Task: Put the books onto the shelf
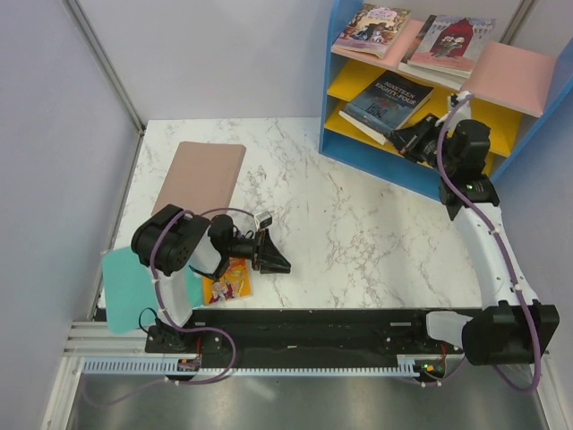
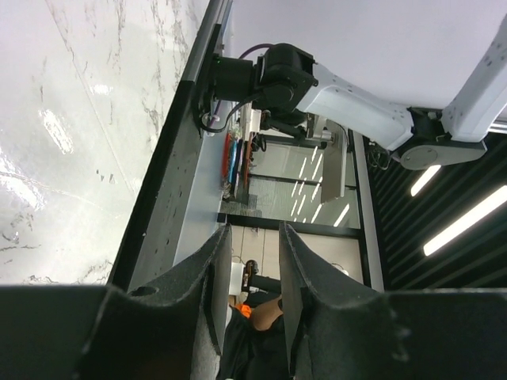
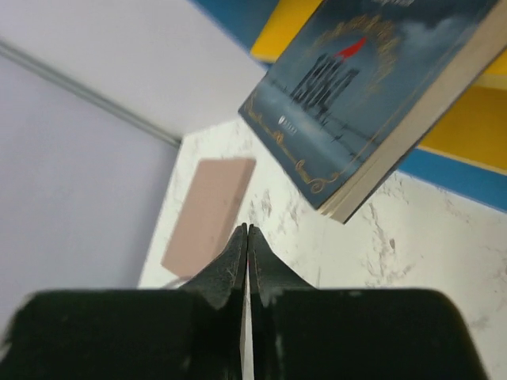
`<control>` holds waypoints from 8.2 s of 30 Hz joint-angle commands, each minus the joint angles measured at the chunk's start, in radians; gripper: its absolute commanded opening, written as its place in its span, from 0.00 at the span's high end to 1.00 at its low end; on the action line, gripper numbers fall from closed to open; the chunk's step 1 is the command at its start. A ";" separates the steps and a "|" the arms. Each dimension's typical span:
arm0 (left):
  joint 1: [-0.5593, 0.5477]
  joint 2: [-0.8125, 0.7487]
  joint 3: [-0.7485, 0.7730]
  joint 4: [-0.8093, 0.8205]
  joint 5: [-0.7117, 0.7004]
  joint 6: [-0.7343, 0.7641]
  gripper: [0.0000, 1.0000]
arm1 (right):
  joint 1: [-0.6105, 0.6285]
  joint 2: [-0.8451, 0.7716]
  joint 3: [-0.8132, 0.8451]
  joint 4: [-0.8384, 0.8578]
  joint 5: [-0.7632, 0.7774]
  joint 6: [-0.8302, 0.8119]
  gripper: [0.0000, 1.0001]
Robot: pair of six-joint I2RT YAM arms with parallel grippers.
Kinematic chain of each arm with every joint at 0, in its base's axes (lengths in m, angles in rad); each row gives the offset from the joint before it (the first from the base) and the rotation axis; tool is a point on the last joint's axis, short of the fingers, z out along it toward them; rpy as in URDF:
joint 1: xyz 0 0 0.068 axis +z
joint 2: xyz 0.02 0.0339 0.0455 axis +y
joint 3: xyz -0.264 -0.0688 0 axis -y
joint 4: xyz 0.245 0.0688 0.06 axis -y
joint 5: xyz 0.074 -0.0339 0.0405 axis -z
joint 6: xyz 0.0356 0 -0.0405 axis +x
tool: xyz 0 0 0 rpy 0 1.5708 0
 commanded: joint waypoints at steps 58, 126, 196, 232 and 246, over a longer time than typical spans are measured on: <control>-0.043 0.062 -0.023 0.350 -0.031 0.086 0.65 | 0.301 0.454 0.496 -0.441 0.725 -0.375 0.99; 0.242 -0.745 0.401 -1.855 -1.063 0.790 0.10 | 0.823 0.259 -0.255 0.176 0.254 0.020 0.31; 0.408 -1.014 0.049 -1.079 -0.569 0.679 0.63 | 0.902 0.419 -0.223 0.742 -0.077 0.281 0.99; 0.389 -0.754 0.272 -0.600 -0.428 0.296 0.98 | 0.916 0.367 -0.504 1.117 0.130 0.456 0.16; 0.380 -0.748 0.253 -0.575 -0.442 0.279 0.98 | 0.919 0.446 -0.487 1.240 0.153 0.525 0.83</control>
